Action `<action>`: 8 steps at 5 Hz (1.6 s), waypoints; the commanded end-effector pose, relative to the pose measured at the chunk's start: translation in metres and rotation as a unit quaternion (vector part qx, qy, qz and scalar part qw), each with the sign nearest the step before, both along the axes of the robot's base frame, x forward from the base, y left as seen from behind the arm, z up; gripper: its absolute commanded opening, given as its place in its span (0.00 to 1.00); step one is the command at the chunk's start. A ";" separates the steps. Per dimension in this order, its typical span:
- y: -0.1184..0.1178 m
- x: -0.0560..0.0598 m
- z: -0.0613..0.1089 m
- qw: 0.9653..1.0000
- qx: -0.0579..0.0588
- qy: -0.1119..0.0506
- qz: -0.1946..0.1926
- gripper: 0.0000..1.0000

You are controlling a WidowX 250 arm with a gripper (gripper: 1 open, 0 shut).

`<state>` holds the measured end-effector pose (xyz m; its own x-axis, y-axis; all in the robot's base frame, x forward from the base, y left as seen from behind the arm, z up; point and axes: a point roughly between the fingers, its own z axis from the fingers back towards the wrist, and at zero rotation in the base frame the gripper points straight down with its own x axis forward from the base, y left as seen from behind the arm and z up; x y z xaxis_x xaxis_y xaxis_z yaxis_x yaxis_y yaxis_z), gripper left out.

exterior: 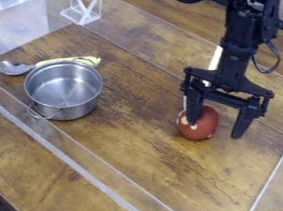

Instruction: Put the mushroom in the silver pot

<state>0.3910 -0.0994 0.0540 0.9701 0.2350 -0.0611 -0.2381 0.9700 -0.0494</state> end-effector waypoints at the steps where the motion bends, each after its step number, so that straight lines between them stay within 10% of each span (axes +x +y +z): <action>1: 0.014 0.016 0.017 0.999 -0.003 -0.025 0.029 1.00; 2: 0.020 0.021 0.015 0.999 -0.002 -0.021 0.047 1.00; 4: 0.046 0.022 0.016 0.998 -0.008 -0.016 -0.060 1.00; 5: 0.044 0.021 0.015 0.999 -0.012 -0.017 -0.043 0.00; 8: 0.043 0.028 -0.012 0.998 -0.021 -0.007 -0.051 0.00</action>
<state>0.4104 -0.0610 0.0373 0.9858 0.1366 -0.0975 -0.1452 0.9855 -0.0879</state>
